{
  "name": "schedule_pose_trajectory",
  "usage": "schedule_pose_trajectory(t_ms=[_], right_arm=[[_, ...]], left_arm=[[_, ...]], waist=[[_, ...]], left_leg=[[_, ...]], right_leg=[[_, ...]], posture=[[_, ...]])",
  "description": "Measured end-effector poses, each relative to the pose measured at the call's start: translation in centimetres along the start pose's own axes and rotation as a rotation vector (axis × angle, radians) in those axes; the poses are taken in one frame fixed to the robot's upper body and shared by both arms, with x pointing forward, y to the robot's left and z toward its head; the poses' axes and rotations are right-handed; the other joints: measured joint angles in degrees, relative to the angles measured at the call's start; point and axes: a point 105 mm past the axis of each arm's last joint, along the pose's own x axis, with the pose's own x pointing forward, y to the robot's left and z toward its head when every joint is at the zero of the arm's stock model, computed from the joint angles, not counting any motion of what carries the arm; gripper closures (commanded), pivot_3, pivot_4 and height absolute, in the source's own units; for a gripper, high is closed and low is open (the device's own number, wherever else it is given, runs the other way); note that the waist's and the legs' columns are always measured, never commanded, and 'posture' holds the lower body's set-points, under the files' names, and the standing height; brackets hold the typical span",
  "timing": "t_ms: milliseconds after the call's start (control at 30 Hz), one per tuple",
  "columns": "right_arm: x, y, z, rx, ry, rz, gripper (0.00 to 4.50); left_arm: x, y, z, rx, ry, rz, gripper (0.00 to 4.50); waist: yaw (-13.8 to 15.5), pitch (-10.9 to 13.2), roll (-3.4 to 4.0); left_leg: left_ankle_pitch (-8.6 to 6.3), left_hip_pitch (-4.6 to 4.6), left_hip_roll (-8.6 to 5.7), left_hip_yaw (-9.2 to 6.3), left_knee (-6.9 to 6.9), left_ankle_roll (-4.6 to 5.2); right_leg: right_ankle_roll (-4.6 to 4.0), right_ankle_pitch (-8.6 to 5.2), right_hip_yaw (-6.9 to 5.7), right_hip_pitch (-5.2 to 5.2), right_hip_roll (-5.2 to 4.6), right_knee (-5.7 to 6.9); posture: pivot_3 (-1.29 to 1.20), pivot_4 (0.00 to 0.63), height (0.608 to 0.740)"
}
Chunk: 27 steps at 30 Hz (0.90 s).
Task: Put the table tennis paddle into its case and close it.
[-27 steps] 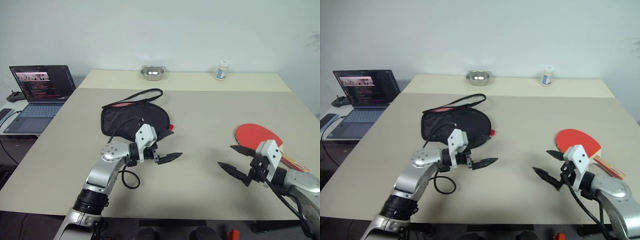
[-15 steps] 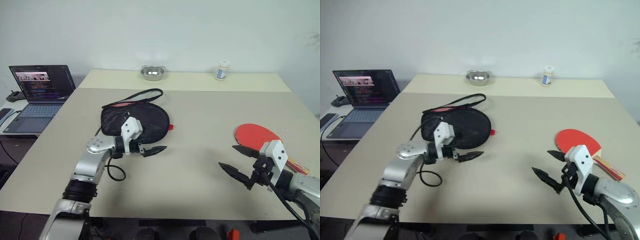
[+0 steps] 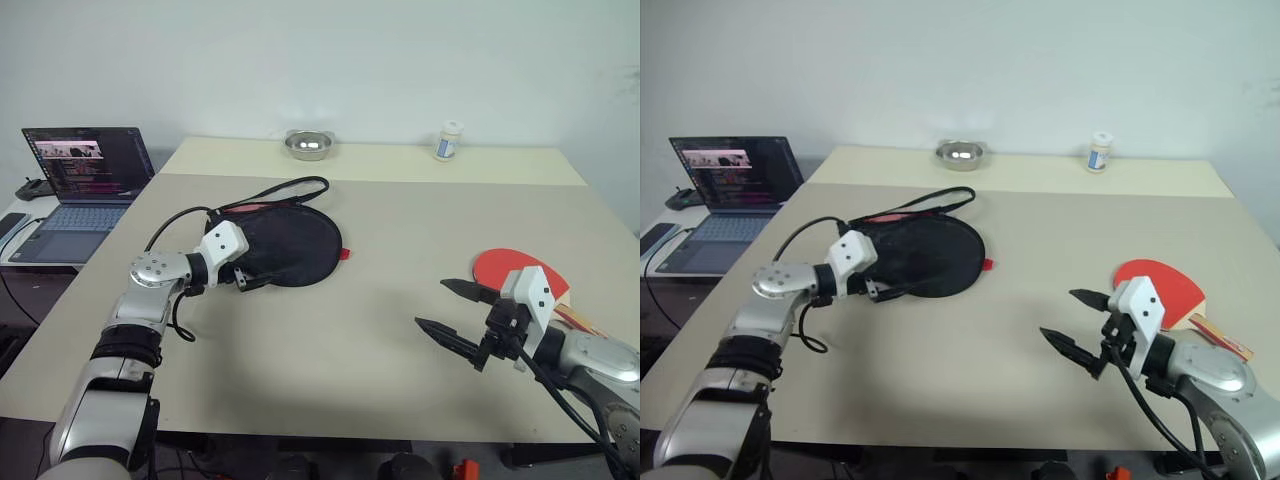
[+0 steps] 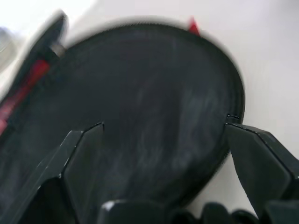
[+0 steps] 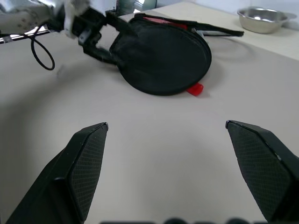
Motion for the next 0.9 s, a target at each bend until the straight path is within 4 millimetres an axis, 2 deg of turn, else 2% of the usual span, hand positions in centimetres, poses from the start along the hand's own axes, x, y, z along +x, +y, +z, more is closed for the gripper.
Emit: schedule_pose_trajectory(t_ms=[367, 667, 767, 900], right_arm=[[0.7, 0.1, 0.1, -0.012, -0.009, -0.027, 0.05], [0.6, 0.3, 0.1, -0.016, -0.007, -0.036, 0.05], [0.5, 0.2, 0.1, -0.016, -0.008, -0.047, 0.0], [0.5, -0.1, 0.3, -0.024, -0.013, -0.058, 0.0]], left_arm=[[1.2, -0.7, -1.4, 0.027, 0.085, -0.116, 0.0], [1.3, -1.3, -1.3, 0.037, 0.09, -0.182, 0.0], [1.6, -1.4, -1.3, 0.04, 0.092, -0.185, 0.64], [2.1, -2.0, -1.4, 0.028, 0.094, -0.215, 2.07]], waist=[[-0.05, 0.04, -0.1], [-0.06, 0.02, -0.12], [-0.02, 0.0, -0.14], [0.25, -0.04, -0.14]], left_leg=[[0.0, -0.03, 0.01, -0.04, 0.0, 0.01], [0.0, -0.02, 0.01, -0.07, 0.01, 0.01], [0.0, 0.0, 0.0, -0.1, 0.01, 0.01], [0.02, 0.05, -0.01, -0.21, 0.08, 0.03]], right_leg=[[0.0, 0.0, -0.07, -0.03, 0.0, 0.01], [0.0, 0.0, -0.09, -0.02, 0.0, 0.04], [0.0, 0.0, -0.11, 0.02, -0.01, 0.06], [0.0, 0.0, -0.23, 0.11, -0.02, 0.15]], posture=[[0.0, 0.15, 0.74], [0.0, 0.15, 0.74], [0.0, 0.15, 0.74], [0.0, 0.15, 0.74]])
